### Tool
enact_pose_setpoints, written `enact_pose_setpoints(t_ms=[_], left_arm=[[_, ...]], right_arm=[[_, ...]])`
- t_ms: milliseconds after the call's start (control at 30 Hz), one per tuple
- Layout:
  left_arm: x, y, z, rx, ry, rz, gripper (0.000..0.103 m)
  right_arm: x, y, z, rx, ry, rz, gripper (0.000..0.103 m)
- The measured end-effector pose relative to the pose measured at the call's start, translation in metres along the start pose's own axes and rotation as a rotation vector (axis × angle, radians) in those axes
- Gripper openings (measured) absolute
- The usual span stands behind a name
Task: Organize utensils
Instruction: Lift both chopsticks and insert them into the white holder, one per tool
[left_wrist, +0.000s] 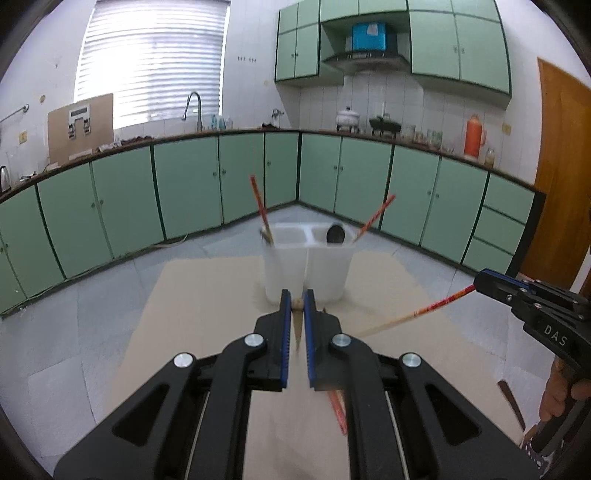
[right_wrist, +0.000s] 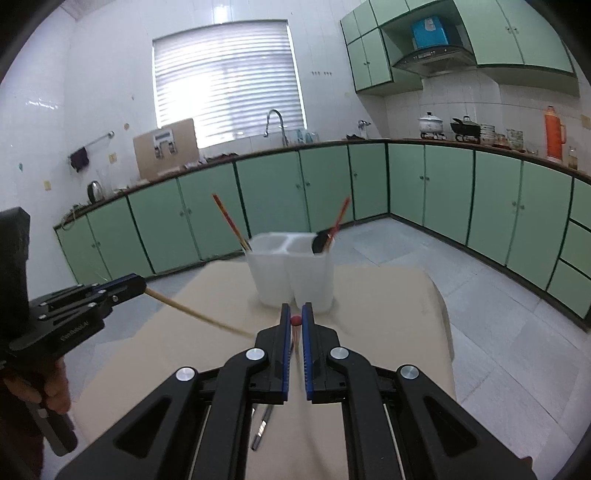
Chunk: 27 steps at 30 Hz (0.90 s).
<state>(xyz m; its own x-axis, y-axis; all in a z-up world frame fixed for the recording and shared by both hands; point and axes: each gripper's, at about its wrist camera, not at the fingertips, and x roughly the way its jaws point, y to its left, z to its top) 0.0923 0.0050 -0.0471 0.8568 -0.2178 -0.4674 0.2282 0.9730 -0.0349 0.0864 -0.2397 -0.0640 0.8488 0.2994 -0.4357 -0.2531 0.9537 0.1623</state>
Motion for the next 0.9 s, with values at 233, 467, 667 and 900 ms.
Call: enact_pose_setpoints(t_ms=[233,467,667,900], left_arm=[[-0.004,0.0,0.029,-0.01,-0.038,-0.05,0.006],[-0.005,-0.001,0.048,0.011,-0.073,-0.073,0.006],[-0.003,-0.003,0.089,0.02,-0.16,-0.079,0.006],[0.016,-0.009,0.15,0.022,-0.276,-0.061,0.006]], right_arm=[[0.006,0.002,0.04,-0.031,-0.002,0.048,0.006],[0.012,0.008,0.071,-0.085,-0.02,0.076,0.006],[0.012,0.006,0.12,-0.108,-0.116,0.069,0.006],[0.035,-0.003,0.173,-0.103,-0.201,0.027,0.006]])
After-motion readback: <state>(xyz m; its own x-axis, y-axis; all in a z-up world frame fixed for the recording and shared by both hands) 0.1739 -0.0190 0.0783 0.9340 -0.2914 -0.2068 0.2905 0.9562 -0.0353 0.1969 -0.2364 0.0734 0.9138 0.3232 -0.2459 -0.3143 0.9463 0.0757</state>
